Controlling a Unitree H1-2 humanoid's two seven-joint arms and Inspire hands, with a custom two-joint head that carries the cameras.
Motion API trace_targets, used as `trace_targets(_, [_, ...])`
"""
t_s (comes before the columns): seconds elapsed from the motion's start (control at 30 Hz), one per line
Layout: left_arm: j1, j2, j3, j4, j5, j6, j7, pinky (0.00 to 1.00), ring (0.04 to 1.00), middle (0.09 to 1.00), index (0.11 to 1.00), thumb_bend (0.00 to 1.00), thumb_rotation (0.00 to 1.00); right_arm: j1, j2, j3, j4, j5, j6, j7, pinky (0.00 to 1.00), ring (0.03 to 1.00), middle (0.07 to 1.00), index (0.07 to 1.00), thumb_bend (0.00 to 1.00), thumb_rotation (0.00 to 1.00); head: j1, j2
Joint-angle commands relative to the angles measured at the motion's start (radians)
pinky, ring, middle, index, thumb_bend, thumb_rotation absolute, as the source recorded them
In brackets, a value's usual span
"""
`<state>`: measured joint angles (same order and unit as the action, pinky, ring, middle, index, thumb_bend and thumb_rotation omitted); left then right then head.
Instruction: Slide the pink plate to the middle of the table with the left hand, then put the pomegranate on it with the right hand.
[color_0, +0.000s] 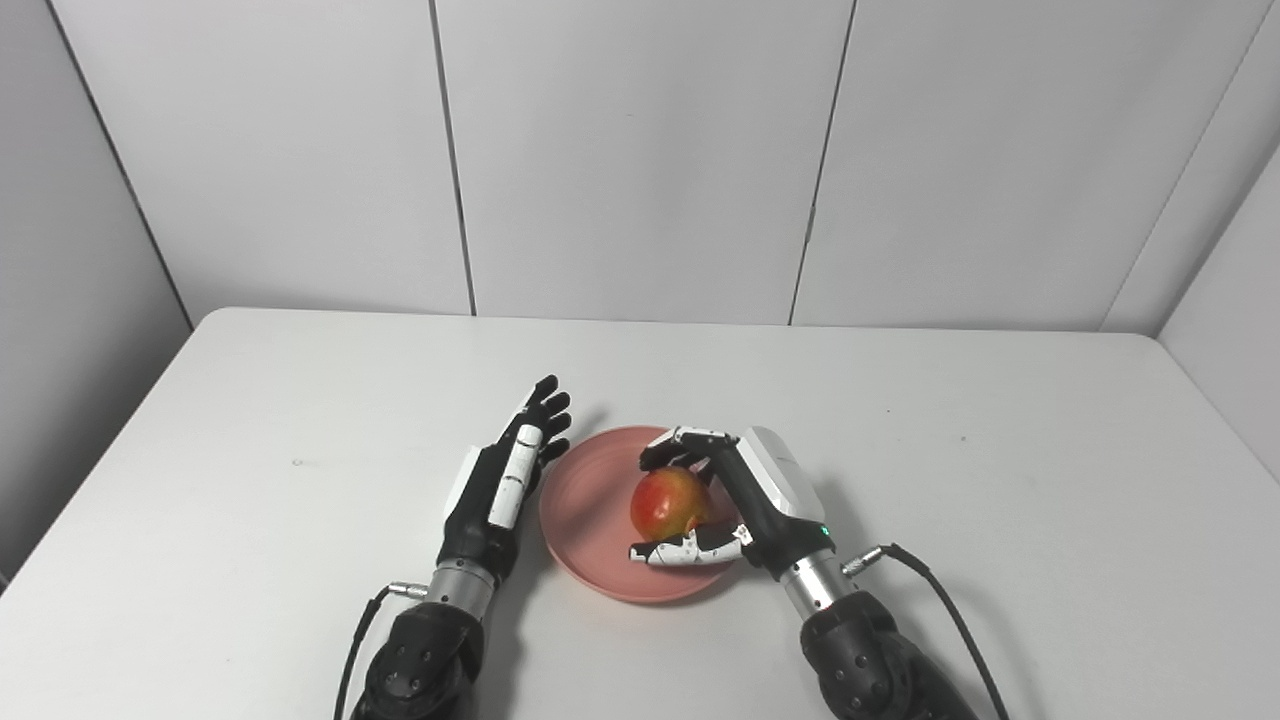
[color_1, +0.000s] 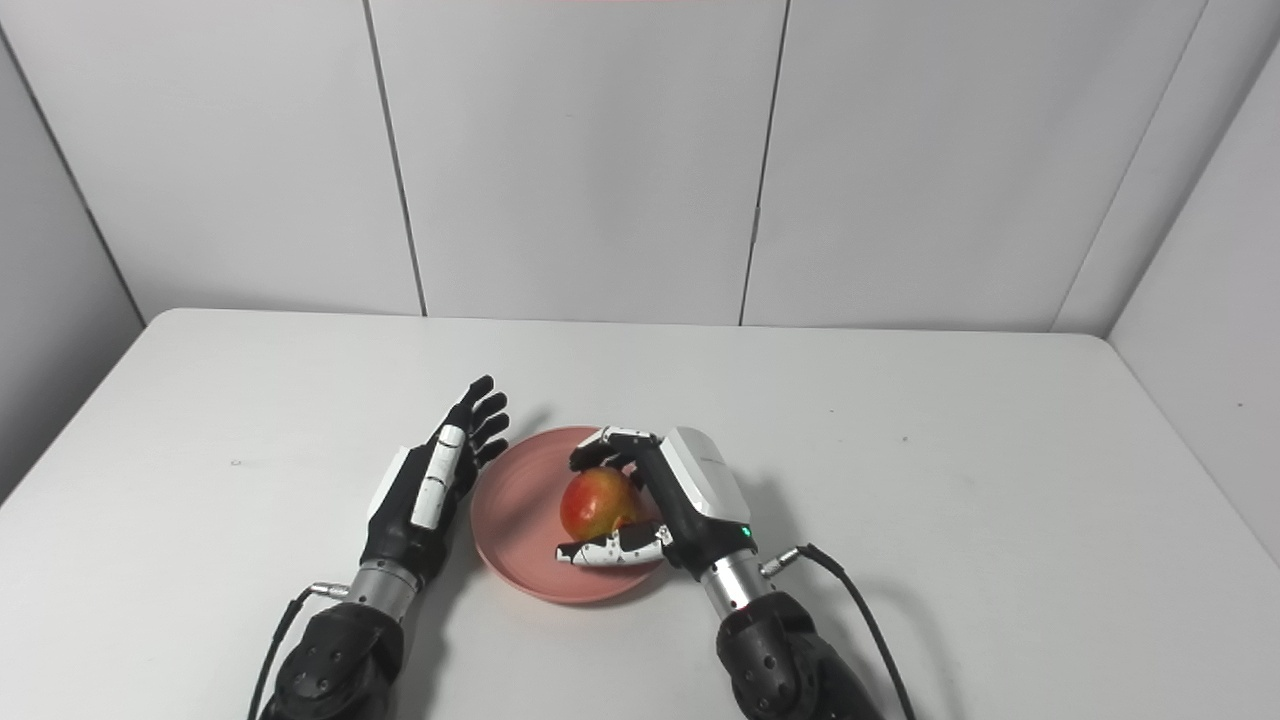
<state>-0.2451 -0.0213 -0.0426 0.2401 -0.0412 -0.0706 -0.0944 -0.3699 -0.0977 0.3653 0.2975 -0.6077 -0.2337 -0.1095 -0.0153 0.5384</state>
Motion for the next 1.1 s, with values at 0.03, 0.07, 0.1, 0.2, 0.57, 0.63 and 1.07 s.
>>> trace_targets(0.03, [-0.008,-0.008,-0.005,-0.006,-0.006,-0.022,-0.006,0.91,0.93,0.938,0.923,0.57,0.99,-0.056,-0.009,0.004,0.01,-0.043,-0.034,-0.036,0.48,0.424,0.5,0.53,0.51,0.0,0.0,0.003])
trace_targets(0.07, [-0.008,-0.007,-0.006,-0.005,-0.004,-0.026,-0.005,0.91,0.931,0.939,0.926,0.57,1.0,-0.057,-0.013,0.008,0.014,-0.055,-0.027,-0.035,0.49,0.425,0.501,0.53,0.51,0.0,-0.001,0.003])
trace_targets(0.1, [-0.008,-0.005,-0.008,-0.004,0.001,-0.03,-0.005,0.9,0.928,0.936,0.925,0.57,1.0,-0.058,-0.016,0.011,0.014,-0.062,-0.021,-0.031,0.52,0.513,0.496,0.516,0.52,0.0,-0.002,0.003])
trace_targets(0.2, [-0.009,-0.001,-0.013,-0.003,0.006,-0.032,-0.007,0.91,0.93,0.939,0.93,0.57,1.0,-0.06,-0.021,0.014,0.02,-0.067,-0.03,-0.029,0.61,0.656,0.674,0.499,0.51,0.12,-0.002,0.003])
trace_targets(0.57, [-0.009,-0.001,-0.01,-0.003,-0.004,-0.028,-0.008,0.9,0.928,0.94,0.915,0.56,0.99,-0.053,-0.053,0.032,-0.025,-0.065,-0.049,0.007,0.9,0.926,0.918,0.854,0.59,0.46,-0.012,0.006])
trace_targets(0.63, [-0.008,-0.001,-0.01,-0.005,0.004,-0.027,-0.002,0.9,0.928,0.939,0.916,0.56,0.99,-0.043,-0.052,0.023,-0.041,-0.043,-0.058,0.01,0.93,0.943,0.938,0.881,0.6,0.49,-0.011,0.005])
trace_targets(1.07, [-0.006,-0.002,-0.004,-0.007,0.008,-0.021,0.01,0.89,0.92,0.928,0.922,0.61,0.97,0.075,-0.029,-0.077,-0.152,0.104,-0.117,-0.021,0.96,0.997,0.999,1.0,0.56,0.76,-0.012,0.006])
